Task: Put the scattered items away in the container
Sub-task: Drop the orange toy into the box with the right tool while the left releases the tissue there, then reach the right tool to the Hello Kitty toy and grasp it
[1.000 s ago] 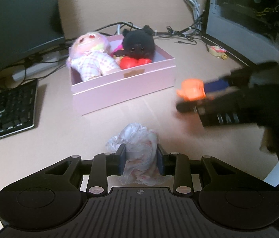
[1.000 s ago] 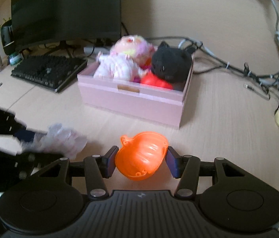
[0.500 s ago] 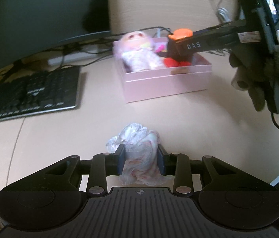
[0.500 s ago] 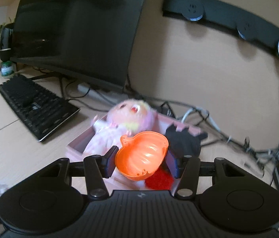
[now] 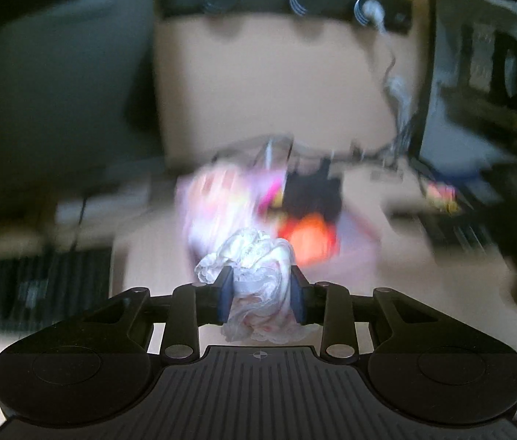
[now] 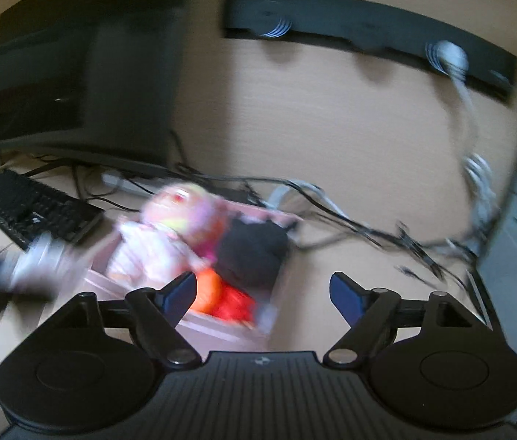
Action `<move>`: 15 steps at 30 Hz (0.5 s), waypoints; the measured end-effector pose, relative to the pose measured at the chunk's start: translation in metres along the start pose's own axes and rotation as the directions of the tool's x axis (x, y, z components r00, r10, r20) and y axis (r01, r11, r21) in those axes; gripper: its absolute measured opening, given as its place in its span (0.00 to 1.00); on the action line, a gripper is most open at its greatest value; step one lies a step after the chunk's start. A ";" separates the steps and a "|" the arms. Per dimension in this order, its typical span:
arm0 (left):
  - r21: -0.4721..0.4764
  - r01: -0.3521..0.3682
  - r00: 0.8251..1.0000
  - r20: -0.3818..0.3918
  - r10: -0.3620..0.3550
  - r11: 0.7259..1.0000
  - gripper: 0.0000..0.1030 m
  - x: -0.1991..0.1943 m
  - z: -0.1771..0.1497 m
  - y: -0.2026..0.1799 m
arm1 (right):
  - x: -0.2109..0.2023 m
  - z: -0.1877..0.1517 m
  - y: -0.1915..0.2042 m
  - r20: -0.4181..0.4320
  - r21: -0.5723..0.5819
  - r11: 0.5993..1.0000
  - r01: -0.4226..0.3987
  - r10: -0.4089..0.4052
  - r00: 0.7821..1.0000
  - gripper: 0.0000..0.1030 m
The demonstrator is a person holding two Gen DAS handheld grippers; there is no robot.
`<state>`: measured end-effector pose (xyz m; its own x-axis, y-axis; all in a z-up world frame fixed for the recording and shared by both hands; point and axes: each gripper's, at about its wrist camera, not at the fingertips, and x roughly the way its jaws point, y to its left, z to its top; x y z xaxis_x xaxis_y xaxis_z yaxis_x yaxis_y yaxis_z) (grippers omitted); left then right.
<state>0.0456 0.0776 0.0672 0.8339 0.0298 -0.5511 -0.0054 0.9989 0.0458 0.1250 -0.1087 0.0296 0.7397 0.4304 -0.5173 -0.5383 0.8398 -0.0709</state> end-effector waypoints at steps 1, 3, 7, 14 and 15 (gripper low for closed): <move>0.018 0.000 1.000 0.025 0.000 1.000 0.34 0.010 0.014 -0.004 | -0.005 -0.006 -0.008 -0.010 0.020 1.000 0.014 -0.014 1.000 0.79; 0.043 0.000 0.997 0.071 -0.003 0.999 0.33 0.029 0.040 -0.010 | -0.013 -0.017 -0.020 -0.030 0.039 0.998 0.041 -0.040 0.999 0.81; 0.050 -0.039 0.991 0.128 0.033 0.998 0.38 0.081 0.079 -0.011 | -0.021 -0.034 -0.039 -0.062 0.058 0.992 0.109 -0.105 0.992 0.81; 0.044 0.014 1.000 0.018 -0.014 0.999 0.82 0.136 0.076 -0.013 | -0.028 -0.049 -0.065 -0.093 0.072 0.981 0.182 -0.175 0.980 0.83; 0.055 0.018 1.000 0.013 -0.018 0.998 0.84 0.134 0.070 -0.017 | -0.027 -0.051 -0.069 -0.101 0.075 0.979 0.188 -0.180 0.978 0.83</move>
<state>0.1960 0.0622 0.0514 0.8410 0.0109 -0.5410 0.0395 0.9959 0.0815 0.1213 -0.1949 0.0049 0.7798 0.2366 -0.5796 -0.3577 0.9282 -0.1024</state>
